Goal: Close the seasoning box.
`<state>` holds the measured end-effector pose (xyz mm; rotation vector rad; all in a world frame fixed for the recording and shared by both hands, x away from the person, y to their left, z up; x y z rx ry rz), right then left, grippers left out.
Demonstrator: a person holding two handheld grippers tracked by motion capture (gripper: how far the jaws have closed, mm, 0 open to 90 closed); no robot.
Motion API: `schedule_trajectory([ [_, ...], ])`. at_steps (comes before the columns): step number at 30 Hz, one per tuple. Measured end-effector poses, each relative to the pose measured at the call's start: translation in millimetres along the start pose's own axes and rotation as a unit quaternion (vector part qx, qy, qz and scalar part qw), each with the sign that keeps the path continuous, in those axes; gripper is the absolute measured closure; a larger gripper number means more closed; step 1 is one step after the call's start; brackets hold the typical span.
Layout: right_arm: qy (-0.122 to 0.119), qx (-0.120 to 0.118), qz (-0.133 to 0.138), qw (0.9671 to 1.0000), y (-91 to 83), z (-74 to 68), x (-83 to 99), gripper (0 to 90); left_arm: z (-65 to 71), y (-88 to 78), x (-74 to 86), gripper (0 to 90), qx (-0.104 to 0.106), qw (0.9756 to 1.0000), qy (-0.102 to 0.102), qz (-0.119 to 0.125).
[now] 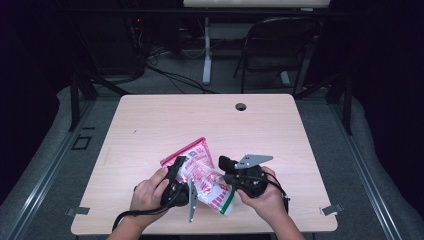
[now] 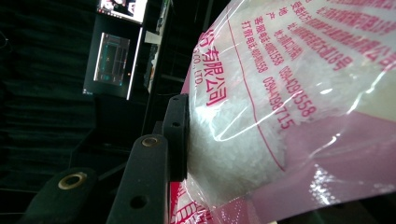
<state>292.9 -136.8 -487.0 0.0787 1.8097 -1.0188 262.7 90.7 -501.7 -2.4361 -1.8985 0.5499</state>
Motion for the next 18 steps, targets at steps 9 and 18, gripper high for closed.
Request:
schedule_trajectory([
  [9, 0.003, 0.001, 0.002, 1.0000, 0.2, 1.6, 0.4, 90.0, -1.2, -0.9, -1.5, 68.5, 0.000, 0.9999, 0.016, 0.001],
  [18, 0.004, 0.001, 0.000, 1.0000, 0.4, 1.8, 0.6, 90.0, -1.1, -1.1, -1.8, 68.6, 0.000, 0.9999, 0.016, 0.001],
])
Point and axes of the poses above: each handheld gripper's, and its own axes: y roughly forward along the jaws, x roughly out of its underside, z roughly to its right, the point moved 1 cm from there along y, roughly forward along the jaws, and after that the axes turned 4 degrees about z, right-handed, at the moved point
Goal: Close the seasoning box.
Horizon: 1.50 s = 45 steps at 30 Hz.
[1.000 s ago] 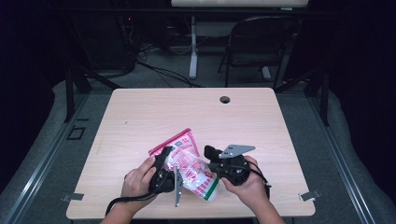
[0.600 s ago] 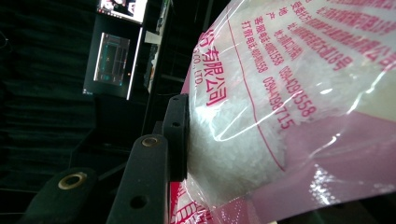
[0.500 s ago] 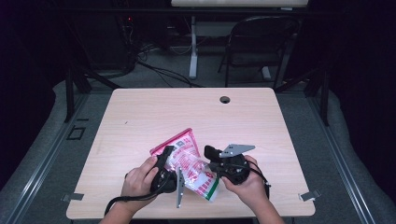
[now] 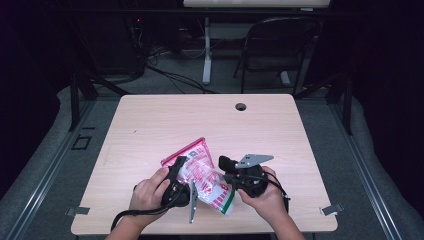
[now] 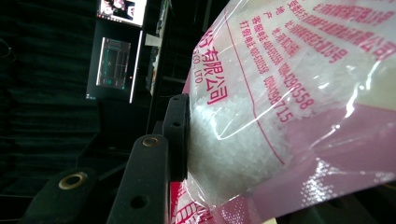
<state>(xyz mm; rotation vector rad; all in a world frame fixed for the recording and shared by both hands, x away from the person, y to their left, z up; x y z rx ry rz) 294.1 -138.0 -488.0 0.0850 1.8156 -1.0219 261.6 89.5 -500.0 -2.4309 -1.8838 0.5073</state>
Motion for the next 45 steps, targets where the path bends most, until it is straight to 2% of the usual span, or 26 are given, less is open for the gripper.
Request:
schedule_trajectory([
  [11, -0.004, 0.005, -0.002, 1.0000, -0.3, 0.8, -0.5, 90.0, -1.4, -1.7, -2.9, 68.7, 0.000, 1.0000, 0.004, 0.000],
  [17, -0.003, 0.006, 0.002, 1.0000, -0.9, 1.2, -0.9, 90.0, -3.7, -3.2, -4.6, 68.7, -0.007, 0.9999, 0.015, 0.003],
  [32, -0.002, 0.012, 0.004, 0.9999, 1.2, 1.3, -1.3, 90.0, -5.3, -6.7, -7.8, 68.8, -0.009, 0.9995, 0.030, 0.004],
  [45, 0.002, 0.011, 0.003, 0.9999, 1.6, 2.5, -1.3, 90.0, -7.5, -6.9, -10.3, 69.0, -0.008, 0.9994, 0.033, 0.004],
])
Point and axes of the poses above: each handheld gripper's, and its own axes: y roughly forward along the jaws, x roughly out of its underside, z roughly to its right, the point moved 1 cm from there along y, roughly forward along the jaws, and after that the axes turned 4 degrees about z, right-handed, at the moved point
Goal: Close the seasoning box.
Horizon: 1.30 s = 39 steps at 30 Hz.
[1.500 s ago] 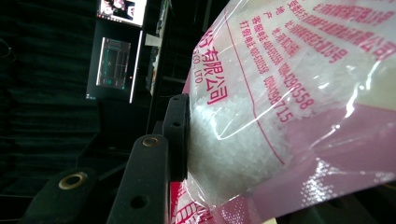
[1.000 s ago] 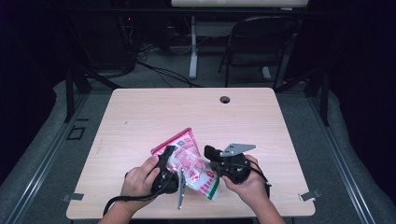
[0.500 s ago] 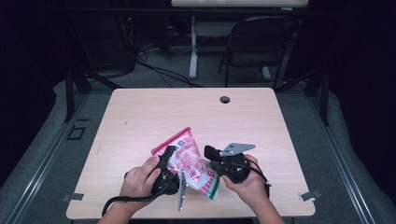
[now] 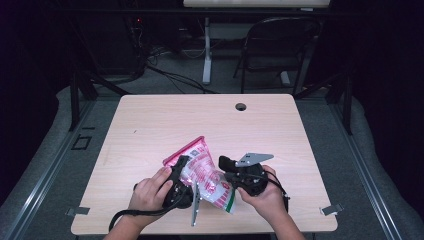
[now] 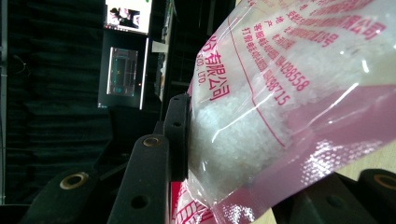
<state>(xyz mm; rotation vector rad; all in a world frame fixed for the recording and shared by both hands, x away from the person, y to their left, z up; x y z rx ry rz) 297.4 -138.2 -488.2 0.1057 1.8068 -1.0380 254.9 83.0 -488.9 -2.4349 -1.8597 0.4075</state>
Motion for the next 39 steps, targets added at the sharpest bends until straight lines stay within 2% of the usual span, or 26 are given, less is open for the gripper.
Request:
schedule_trajectory([
  [16, -0.002, -0.001, -0.003, 1.0000, 0.2, 1.1, -0.5, 90.0, -2.5, 0.2, -2.9, 69.1, -0.002, 1.0000, 0.006, 0.000],
  [31, -0.002, 0.003, -0.004, 1.0000, 0.8, 1.1, -0.9, 90.0, -3.2, 0.5, -4.1, 69.2, 0.000, 1.0000, 0.003, 0.001],
  [39, -0.002, 0.000, -0.002, 1.0000, 1.3, 1.6, -1.2, 90.0, -4.7, -0.1, -4.8, 69.2, -0.003, 0.9999, 0.013, 0.001],
])
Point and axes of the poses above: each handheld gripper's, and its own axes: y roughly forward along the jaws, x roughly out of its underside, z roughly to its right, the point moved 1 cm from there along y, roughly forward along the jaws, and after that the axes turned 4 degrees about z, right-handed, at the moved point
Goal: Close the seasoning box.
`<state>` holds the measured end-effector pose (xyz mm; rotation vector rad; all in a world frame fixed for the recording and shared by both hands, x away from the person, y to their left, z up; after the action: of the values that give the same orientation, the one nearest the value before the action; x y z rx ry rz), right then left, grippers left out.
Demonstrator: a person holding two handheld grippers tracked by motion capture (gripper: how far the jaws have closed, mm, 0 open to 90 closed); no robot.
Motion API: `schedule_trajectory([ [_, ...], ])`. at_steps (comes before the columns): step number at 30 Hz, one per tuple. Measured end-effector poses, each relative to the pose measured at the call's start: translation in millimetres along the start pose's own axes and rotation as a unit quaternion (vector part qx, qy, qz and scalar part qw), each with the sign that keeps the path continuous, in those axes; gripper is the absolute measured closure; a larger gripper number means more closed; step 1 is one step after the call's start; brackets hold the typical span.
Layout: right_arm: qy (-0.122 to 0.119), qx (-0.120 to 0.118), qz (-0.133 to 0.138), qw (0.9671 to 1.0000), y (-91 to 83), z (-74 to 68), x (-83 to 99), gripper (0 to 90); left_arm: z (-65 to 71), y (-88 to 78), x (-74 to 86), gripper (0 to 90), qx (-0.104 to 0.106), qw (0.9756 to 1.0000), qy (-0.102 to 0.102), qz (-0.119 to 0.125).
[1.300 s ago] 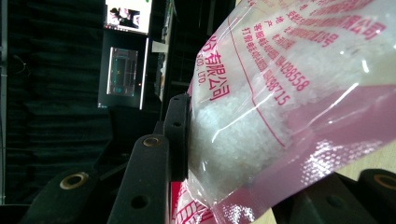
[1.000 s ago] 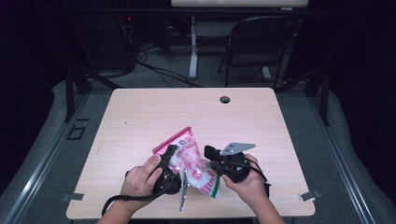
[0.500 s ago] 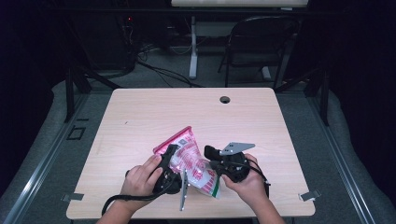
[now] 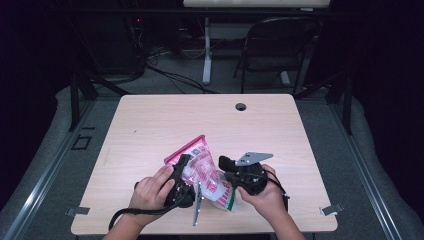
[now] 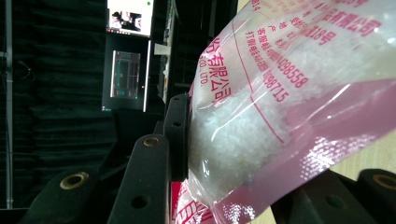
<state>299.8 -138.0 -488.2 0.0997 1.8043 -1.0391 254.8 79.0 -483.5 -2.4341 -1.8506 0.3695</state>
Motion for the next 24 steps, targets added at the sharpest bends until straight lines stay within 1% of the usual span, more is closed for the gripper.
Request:
schedule_trajectory([
  [7, 0.002, 0.000, 0.001, 1.0000, 0.8, -0.1, 0.1, 90.0, 0.7, -0.8, 0.0, 69.2, 0.001, 1.0000, 0.000, -0.001],
  [9, -0.001, 0.001, -0.002, 1.0000, 0.9, -0.1, -0.1, 90.0, 1.2, -0.8, 0.0, 69.2, -0.001, 1.0000, 0.000, 0.000],
  [12, -0.002, 0.003, -0.002, 1.0000, 1.3, -0.5, -0.1, 90.0, 1.0, -1.2, -0.4, 69.2, -0.001, 1.0000, 0.005, 0.002],
  [14, -0.002, 0.003, -0.002, 1.0000, 1.4, -0.3, -0.1, 90.0, 0.3, -1.3, -0.9, 69.2, -0.002, 0.9999, 0.011, 0.002],
  [15, 0.000, 0.004, 0.000, 1.0000, 1.6, -0.5, 0.0, 90.0, 0.4, -1.3, -1.0, 69.2, -0.001, 0.9999, 0.011, 0.001],
  [17, -0.002, 0.003, -0.001, 1.0000, 1.2, 0.0, 0.0, 90.0, -0.1, -1.8, -1.5, 69.3, -0.001, 0.9999, 0.014, -0.001],
  [18, -0.002, 0.003, 0.000, 1.0000, 1.2, 0.4, -0.1, 90.0, -0.6, -2.9, -2.2, 69.3, 0.003, 0.9998, 0.015, -0.010],
  [19, 0.001, 0.003, 0.003, 1.0000, 1.4, 0.2, 0.0, 90.0, 0.1, -2.1, -1.8, 69.3, -0.002, 0.9999, 0.015, -0.003],
  [20, 0.000, 0.003, 0.002, 1.0000, 1.5, 0.5, -0.1, 90.0, 0.2, -2.3, -1.9, 69.3, -0.002, 0.9998, 0.017, -0.003],
  [24, 0.001, 0.004, 0.003, 1.0000, 2.2, 0.3, -0.4, 90.0, 0.4, -2.3, -1.3, 69.4, -0.001, 0.9999, 0.014, -0.003],
])
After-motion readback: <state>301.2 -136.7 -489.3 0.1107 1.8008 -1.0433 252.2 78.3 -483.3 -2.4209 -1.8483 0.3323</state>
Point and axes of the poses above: each handheld gripper's, and its own axes: y roughly forward along the jaws, x roughly out of its underside, z roughly to its right, the point moved 1 cm from there along y, roughly forward along the jaws, and after that the axes turned 4 degrees about z, right-handed, at the moved point
